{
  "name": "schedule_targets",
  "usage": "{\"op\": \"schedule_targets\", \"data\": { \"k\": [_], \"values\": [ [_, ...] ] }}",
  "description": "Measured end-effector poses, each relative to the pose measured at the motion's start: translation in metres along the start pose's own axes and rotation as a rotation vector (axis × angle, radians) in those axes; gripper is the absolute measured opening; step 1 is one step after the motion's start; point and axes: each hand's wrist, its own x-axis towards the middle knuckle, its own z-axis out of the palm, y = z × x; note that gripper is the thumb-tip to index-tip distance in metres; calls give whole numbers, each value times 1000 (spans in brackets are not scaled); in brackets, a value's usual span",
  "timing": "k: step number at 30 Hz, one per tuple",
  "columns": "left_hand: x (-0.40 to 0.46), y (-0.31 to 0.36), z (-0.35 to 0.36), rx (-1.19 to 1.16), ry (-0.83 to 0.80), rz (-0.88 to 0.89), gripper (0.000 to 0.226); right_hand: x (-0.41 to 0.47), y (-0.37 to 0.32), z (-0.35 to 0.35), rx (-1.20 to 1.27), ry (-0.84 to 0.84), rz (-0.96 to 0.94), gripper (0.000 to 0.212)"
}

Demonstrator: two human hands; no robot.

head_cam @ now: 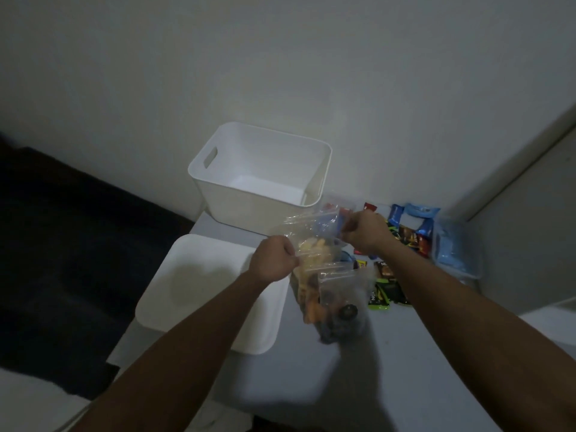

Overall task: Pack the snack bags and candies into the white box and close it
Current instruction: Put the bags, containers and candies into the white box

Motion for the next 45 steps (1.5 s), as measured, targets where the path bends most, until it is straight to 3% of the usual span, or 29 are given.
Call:
{"op": "schedule_targets", "data": {
  "k": [4,8,11,15,28,32,37,42,45],
  "values": [
    [1,6,12,-30,50,-65,22,15,12,2,148,-72,-57,16],
    [-3,6,24,-5,97,51,15,31,16,3,252,-170,-137,32],
    [-4,11,29,51,101,97,9,37,17,4,285,-182,-188,30],
    [-6,16,28,64,92,50,5,38,21,6,309,-98,-250,10],
    [-5,63,-29,-56,269,78,3,19,-5,-74,394,150,-505,13],
    [6,83,-66,-69,293,112,12,23,-21,-113,469,210,-524,25],
    [28,102,-116,-126,273,181,18,28,-53,-150,609,219,-550,19],
    [54,114,-154,-164,244,242,12,50,-84,-166,651,280,-519,48],
    [77,113,-165,-205,240,237,9,67,-99,-162,639,320,-452,39]
  ]
}}
